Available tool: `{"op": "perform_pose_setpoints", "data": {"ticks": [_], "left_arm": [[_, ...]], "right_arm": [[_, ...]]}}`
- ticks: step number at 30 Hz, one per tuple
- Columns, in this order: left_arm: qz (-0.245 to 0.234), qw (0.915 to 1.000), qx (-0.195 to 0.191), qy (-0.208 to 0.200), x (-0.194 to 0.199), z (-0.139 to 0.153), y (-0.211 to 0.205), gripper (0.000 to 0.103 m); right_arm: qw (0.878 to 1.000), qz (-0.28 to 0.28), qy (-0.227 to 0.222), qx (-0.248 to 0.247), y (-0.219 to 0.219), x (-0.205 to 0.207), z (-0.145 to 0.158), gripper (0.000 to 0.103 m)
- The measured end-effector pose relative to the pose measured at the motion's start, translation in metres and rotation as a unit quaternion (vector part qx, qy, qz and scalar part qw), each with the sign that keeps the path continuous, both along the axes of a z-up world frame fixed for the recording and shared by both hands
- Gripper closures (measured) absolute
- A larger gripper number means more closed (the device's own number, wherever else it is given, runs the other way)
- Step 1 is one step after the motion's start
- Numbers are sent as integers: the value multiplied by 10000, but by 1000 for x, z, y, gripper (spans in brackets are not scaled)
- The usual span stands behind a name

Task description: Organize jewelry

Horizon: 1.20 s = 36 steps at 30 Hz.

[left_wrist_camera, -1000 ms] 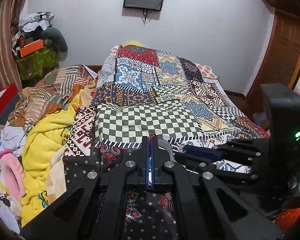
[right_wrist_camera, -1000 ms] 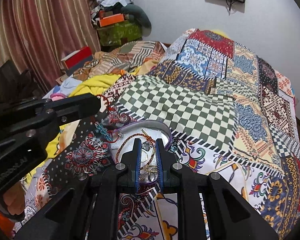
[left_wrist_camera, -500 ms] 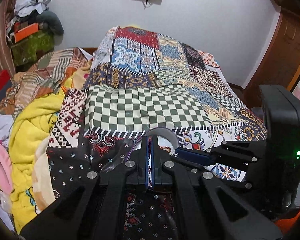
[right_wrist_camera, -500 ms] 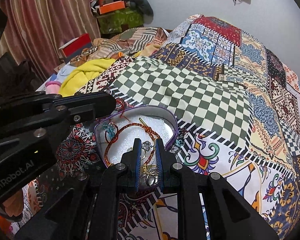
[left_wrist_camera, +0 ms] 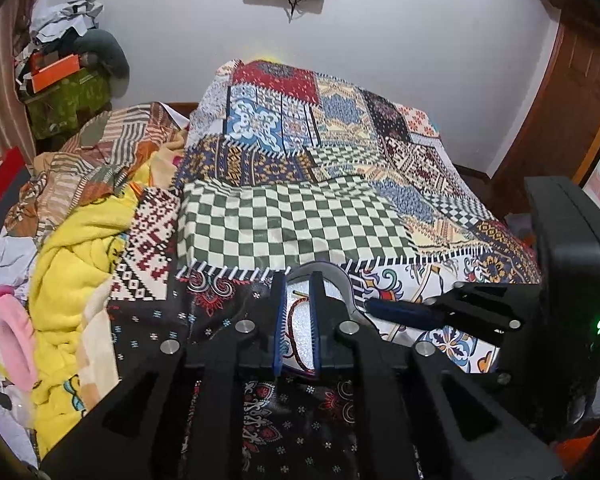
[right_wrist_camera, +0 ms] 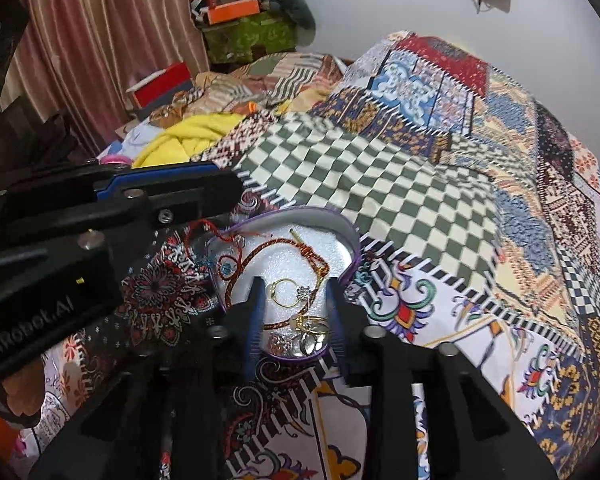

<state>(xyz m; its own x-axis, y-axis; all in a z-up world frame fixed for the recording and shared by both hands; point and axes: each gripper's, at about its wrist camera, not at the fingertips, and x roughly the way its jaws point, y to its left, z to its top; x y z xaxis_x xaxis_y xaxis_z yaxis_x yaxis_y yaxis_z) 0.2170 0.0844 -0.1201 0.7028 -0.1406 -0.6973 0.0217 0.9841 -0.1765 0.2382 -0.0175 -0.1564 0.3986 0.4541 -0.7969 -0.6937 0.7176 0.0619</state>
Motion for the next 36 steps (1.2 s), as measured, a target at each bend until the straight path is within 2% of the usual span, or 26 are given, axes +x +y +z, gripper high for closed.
{"op": "perform_pose_setpoints", "data": {"ticks": [7, 11, 14, 17, 23, 24, 26, 28, 31, 32, 33, 34, 35, 36], "left_arm": [[181, 9991, 73, -365, -24, 34, 3, 92], [290, 9961, 185, -807, -52, 68, -3, 92], [363, 9920, 270, -1180, -77, 92, -8, 92], [463, 9842, 296, -1681, -113, 120, -14, 92], [570, 9682, 310, -2417, -174, 158, -27, 90], [616, 9637, 374, -2571, -187, 164, -31, 88], [665, 9578, 484, -2752, -203, 168, -38, 75], [733, 9500, 656, -2964, -222, 172, -47, 69], [835, 9439, 786, -3098, -240, 174, -55, 54], [858, 9427, 793, -3126, -243, 174, -55, 50], [898, 9407, 814, -3168, -248, 175, -57, 49], [932, 9394, 847, -3190, -250, 176, -59, 43], [961, 9384, 879, -3201, -252, 175, -60, 32], [1012, 9365, 921, -3229, -254, 175, -61, 27]], "right_arm": [[9978, -309, -513, 287, -25, -18, 47, 70], [9924, -523, -965, 548, -42, -38, 86, 70], [9835, -683, -1442, 853, -60, -64, 123, 70], [9718, -792, -1880, 1186, -78, -94, 155, 70], [9446, -971, -2622, 1719, -102, -152, 197, 67], [9409, -985, -2701, 1788, -104, -159, 201, 62], [9317, -1045, -2900, 1919, -109, -176, 207, 55], [9242, -1117, -3068, 1980, -112, -190, 210, 50], [9148, -1266, -3236, 2058, -116, -205, 210, 33], [9125, -1324, -3264, 2081, -117, -208, 209, 22], [9092, -1397, -3310, 2104, -118, -210, 208, 17], [9057, -1468, -3376, 2100, -119, -212, 207, 16], [9036, -1513, -3430, 2072, -118, -214, 207, 15], [9027, -1538, -3471, 2023, -118, -215, 207, 13]]}}
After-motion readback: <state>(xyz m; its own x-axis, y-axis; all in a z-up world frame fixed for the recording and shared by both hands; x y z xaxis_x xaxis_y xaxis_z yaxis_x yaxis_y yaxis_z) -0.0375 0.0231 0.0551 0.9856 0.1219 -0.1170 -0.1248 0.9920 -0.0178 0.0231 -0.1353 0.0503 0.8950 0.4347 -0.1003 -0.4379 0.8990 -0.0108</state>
